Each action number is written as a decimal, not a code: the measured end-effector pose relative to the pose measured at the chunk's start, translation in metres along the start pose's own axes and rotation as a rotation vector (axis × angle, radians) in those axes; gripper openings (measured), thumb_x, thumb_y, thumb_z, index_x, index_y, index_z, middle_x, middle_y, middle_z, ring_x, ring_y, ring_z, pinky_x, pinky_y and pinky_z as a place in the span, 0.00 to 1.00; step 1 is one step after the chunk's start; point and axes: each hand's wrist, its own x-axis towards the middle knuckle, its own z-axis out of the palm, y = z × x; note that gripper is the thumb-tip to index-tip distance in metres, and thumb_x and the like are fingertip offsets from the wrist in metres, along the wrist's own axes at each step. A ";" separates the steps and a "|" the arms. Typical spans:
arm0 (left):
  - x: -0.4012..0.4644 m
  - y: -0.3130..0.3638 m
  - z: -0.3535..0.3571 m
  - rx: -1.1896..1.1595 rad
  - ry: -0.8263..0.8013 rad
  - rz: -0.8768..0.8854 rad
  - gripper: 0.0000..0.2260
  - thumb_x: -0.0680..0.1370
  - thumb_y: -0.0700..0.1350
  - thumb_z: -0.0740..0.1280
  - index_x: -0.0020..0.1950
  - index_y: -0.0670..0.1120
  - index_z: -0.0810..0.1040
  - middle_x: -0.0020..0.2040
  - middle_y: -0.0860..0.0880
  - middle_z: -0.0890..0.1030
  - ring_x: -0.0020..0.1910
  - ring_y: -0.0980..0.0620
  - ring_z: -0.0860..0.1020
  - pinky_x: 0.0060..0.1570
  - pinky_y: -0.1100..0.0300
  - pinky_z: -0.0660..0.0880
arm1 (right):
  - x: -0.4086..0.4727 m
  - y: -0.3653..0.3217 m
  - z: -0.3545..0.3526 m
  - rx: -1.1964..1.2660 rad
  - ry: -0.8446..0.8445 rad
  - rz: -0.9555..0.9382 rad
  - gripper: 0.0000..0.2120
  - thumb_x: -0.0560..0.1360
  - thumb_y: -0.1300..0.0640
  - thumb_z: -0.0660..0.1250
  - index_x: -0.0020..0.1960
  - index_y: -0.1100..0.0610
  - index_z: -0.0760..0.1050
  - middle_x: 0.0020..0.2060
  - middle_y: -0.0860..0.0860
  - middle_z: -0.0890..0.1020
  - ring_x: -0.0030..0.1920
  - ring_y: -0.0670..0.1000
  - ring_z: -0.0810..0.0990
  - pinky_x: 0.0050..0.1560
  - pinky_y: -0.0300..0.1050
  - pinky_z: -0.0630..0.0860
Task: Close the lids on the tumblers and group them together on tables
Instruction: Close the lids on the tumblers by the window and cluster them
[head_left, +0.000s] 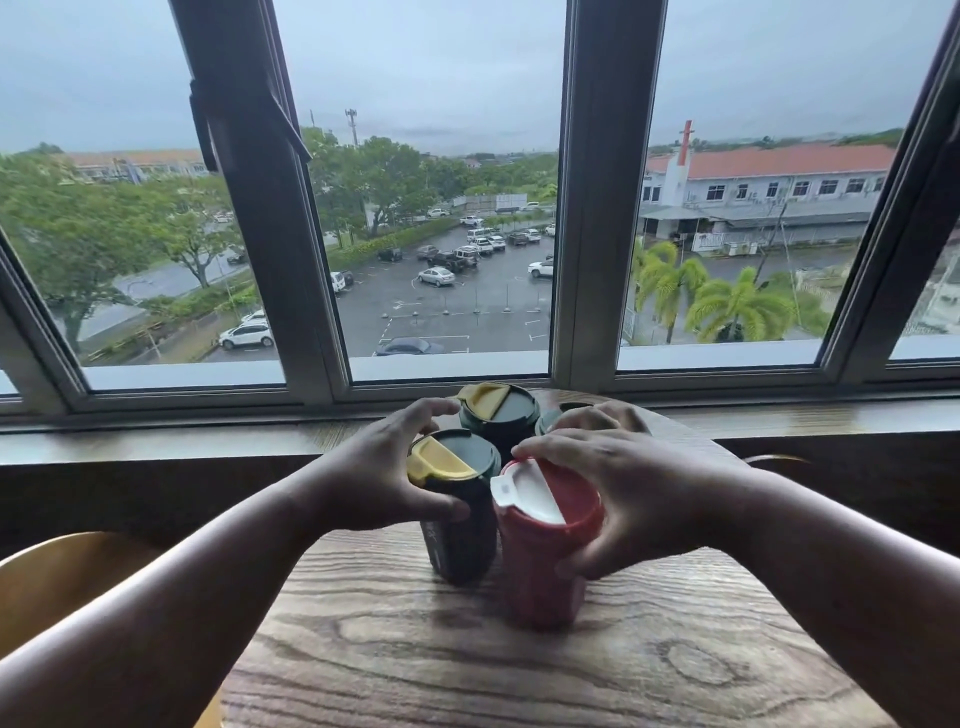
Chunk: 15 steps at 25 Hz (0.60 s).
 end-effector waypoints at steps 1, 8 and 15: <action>0.000 0.000 -0.001 0.000 0.005 -0.002 0.45 0.54 0.68 0.75 0.70 0.67 0.64 0.61 0.57 0.74 0.56 0.64 0.74 0.57 0.66 0.70 | -0.001 -0.001 0.000 -0.002 -0.007 0.009 0.51 0.60 0.31 0.74 0.77 0.42 0.57 0.71 0.37 0.68 0.72 0.41 0.58 0.74 0.44 0.52; -0.003 0.003 -0.002 0.002 0.071 0.013 0.40 0.54 0.69 0.75 0.64 0.71 0.64 0.56 0.62 0.73 0.51 0.60 0.77 0.53 0.62 0.75 | 0.001 -0.008 -0.002 -0.007 0.015 0.015 0.47 0.62 0.31 0.73 0.76 0.45 0.61 0.71 0.39 0.69 0.71 0.43 0.61 0.70 0.40 0.56; -0.004 0.003 -0.003 0.010 0.061 0.016 0.39 0.57 0.66 0.78 0.65 0.71 0.64 0.57 0.61 0.73 0.52 0.61 0.77 0.52 0.65 0.75 | -0.009 -0.009 -0.009 0.038 -0.082 -0.019 0.46 0.59 0.28 0.65 0.75 0.39 0.58 0.72 0.35 0.62 0.74 0.40 0.52 0.76 0.48 0.48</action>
